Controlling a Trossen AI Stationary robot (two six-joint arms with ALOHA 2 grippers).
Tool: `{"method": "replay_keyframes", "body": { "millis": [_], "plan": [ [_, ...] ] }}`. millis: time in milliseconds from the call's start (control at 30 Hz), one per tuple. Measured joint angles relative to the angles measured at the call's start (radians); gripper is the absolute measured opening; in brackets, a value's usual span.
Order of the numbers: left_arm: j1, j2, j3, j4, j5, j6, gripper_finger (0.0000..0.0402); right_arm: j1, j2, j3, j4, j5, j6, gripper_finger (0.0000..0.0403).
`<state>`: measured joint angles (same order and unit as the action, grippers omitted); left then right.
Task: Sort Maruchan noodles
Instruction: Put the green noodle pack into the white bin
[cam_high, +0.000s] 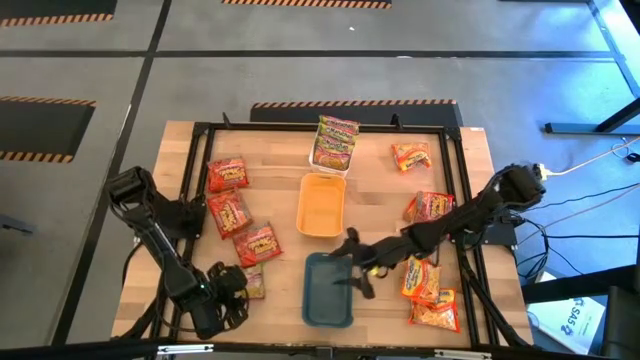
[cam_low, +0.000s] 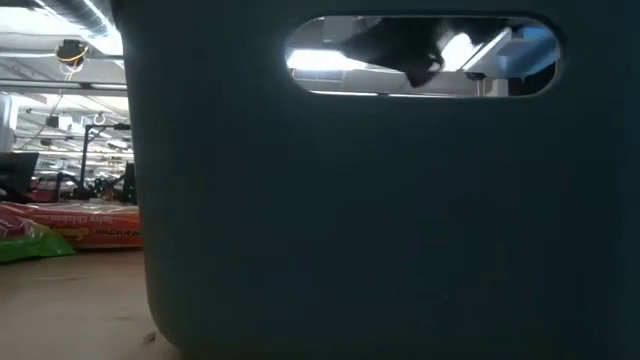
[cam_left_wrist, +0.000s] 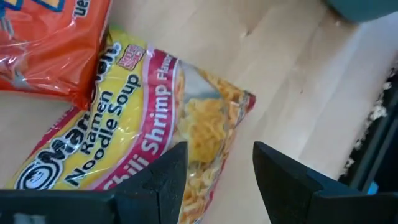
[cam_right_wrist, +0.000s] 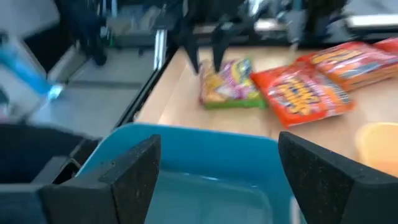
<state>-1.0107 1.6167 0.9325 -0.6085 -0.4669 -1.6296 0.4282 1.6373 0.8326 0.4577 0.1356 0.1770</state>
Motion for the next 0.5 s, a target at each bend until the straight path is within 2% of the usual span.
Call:
{"method": "replay_keyframes", "body": {
  "millis": [200,367,500],
  "plan": [
    [0.001,-0.064,0.017,-0.102,0.168,0.027,0.0176,0.0,0.162,0.266,-0.211,-0.058,-0.028,0.0307],
    [0.01,-0.129,0.019,-0.265,0.169,0.047,0.0179,0.005,0.277,0.446,-0.274,-0.085,-0.047,0.0307],
    [0.037,-0.146,0.019,-0.446,0.157,0.012,0.0188,0.004,0.378,0.57,-0.278,-0.05,-0.054,0.0307]
  ]
}}
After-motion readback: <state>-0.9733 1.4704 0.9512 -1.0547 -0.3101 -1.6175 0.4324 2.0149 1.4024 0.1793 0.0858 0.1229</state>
